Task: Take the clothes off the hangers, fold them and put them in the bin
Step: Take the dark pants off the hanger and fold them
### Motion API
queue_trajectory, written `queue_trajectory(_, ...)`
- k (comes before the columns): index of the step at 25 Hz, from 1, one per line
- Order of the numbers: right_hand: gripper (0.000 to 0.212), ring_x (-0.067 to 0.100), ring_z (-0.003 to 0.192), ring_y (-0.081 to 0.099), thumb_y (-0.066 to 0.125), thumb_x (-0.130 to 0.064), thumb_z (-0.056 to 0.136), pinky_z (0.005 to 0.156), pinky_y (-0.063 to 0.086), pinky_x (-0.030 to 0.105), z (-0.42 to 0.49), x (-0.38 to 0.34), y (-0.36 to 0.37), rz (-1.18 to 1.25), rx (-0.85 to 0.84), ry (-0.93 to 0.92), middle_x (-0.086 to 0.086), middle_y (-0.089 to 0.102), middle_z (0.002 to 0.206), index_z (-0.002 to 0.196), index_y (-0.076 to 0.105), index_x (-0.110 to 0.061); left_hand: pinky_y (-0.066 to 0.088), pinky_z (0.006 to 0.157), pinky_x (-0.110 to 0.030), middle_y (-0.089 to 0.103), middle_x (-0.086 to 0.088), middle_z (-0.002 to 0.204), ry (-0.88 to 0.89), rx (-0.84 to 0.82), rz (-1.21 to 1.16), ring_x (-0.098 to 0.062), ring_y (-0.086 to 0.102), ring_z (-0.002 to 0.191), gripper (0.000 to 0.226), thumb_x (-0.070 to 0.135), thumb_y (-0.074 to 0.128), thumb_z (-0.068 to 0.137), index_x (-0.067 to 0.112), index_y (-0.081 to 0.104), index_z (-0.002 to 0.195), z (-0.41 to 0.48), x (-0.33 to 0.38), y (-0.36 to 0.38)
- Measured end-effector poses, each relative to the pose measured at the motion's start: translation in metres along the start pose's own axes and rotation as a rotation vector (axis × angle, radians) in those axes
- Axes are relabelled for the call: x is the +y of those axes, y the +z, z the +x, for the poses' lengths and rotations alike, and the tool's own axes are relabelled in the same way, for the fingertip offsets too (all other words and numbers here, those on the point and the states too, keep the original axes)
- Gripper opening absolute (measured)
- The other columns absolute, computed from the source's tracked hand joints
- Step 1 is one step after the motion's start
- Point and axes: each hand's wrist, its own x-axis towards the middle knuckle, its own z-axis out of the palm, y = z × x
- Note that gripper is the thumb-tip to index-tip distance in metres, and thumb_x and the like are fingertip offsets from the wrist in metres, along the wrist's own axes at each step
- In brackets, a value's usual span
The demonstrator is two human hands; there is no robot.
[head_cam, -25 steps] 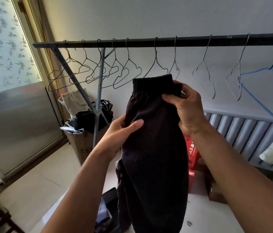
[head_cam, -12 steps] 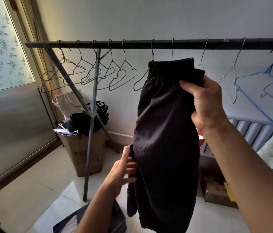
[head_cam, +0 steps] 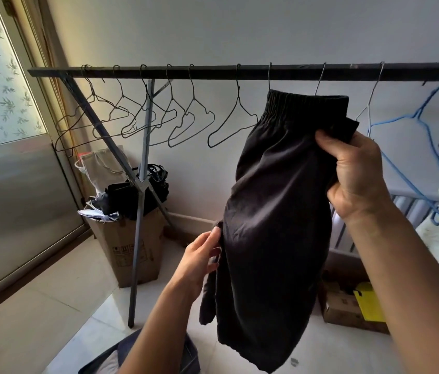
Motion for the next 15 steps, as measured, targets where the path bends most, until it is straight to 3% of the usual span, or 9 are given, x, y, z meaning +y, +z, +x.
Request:
queue_trajectory(3,0.014,0.017,0.092,0.07,0.064,0.0,0.085,0.085,0.055,0.027,0.0,-0.001,-0.008,-0.034,0.008,-0.017,0.0,0.075,0.088,0.092,0.071,-0.011,0.039,0.08,-0.034,0.066,0.0,0.089,0.103,0.071,0.019,-0.017,0.054,0.087,0.019,0.025,0.055,0.098,0.014,0.069,0.1,0.005,-0.001,0.002)
queue_trajectory(6,0.009,0.017,0.096,0.069,0.066,-0.015,0.088,0.09,0.055,0.035,0.01,-0.003,-0.029,-0.399,0.081,-0.135,-0.001,0.072,0.094,0.096,0.069,-0.014,0.04,0.087,-0.038,0.063,-0.007,0.096,0.23,0.171,-0.055,-0.019,0.053,0.091,0.019,0.025,0.054,0.098,0.01,0.065,0.098,0.009,-0.002,-0.02)
queue_trajectory(8,0.025,0.017,0.097,0.067,0.062,-0.032,0.089,0.093,0.053,0.039,0.014,0.001,-0.042,-0.663,0.098,-0.163,0.001,0.07,0.1,0.103,0.067,-0.013,0.043,0.093,-0.041,0.06,-0.012,0.1,0.312,0.173,-0.09,-0.021,0.054,0.095,0.019,0.027,0.054,0.098,0.012,0.065,0.098,0.009,0.003,-0.034)
queue_trajectory(10,0.037,0.018,0.097,0.065,0.059,-0.043,0.088,0.093,0.052,0.04,0.015,0.007,-0.046,-0.753,0.116,-0.118,0.004,0.069,0.102,0.105,0.065,-0.012,0.045,0.088,-0.044,0.059,-0.011,0.095,0.372,0.156,-0.086,-0.022,0.053,0.09,0.018,0.029,0.053,0.1,0.015,0.063,0.094,0.006,0.013,-0.042)
queue_trajectory(12,0.027,0.022,0.093,0.067,0.062,-0.039,0.088,0.089,0.054,0.04,0.015,0.006,-0.042,-0.701,0.123,-0.029,0.006,0.069,0.096,0.094,0.067,-0.013,0.045,0.08,-0.041,0.058,-0.008,0.089,0.424,0.186,-0.015,-0.02,0.051,0.084,0.02,0.028,0.049,0.101,0.014,0.061,0.092,0.002,0.021,-0.044)
queue_trajectory(15,0.015,0.022,0.08,0.069,0.069,-0.025,0.086,0.076,0.058,0.034,0.012,-0.002,-0.038,-0.319,0.117,0.297,0.008,0.071,0.084,0.086,0.069,-0.01,0.046,0.077,-0.04,0.059,-0.01,0.088,0.43,0.227,0.027,-0.021,0.053,0.082,0.024,0.026,0.047,0.102,0.009,0.061,0.093,-0.004,0.026,-0.044)
